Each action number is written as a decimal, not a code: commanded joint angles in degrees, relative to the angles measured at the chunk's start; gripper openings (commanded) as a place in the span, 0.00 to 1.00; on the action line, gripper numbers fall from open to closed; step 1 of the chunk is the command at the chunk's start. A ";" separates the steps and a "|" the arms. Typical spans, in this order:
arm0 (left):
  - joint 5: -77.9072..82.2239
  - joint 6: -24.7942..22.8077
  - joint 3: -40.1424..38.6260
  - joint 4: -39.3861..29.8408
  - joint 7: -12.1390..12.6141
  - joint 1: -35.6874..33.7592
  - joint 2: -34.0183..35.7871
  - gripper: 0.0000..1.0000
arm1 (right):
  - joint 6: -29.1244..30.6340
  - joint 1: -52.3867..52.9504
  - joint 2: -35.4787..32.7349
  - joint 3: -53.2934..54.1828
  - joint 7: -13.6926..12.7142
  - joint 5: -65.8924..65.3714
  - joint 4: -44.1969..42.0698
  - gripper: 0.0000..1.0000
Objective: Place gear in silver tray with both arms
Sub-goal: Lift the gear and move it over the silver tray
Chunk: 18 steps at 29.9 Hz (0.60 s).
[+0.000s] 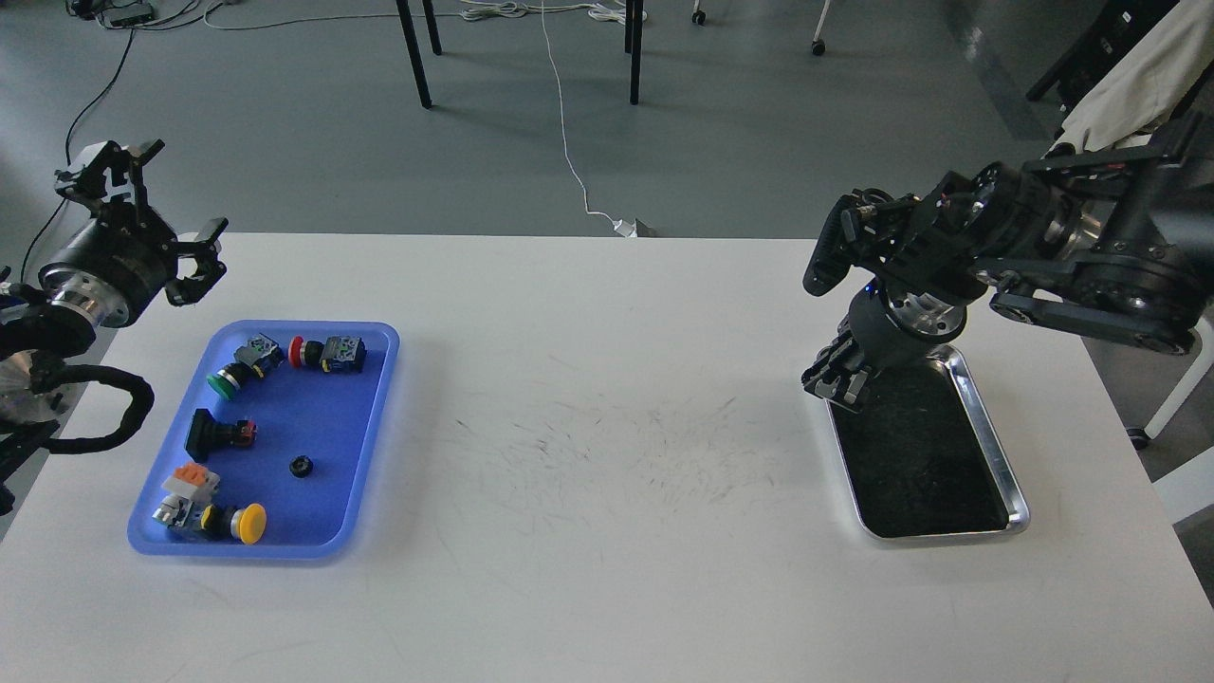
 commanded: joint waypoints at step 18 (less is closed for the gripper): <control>-0.09 -3.50 -0.53 -0.01 -0.17 0.53 2.10 0.98 | 0.00 -9.78 -8.68 1.05 0.00 -0.39 -10.08 0.07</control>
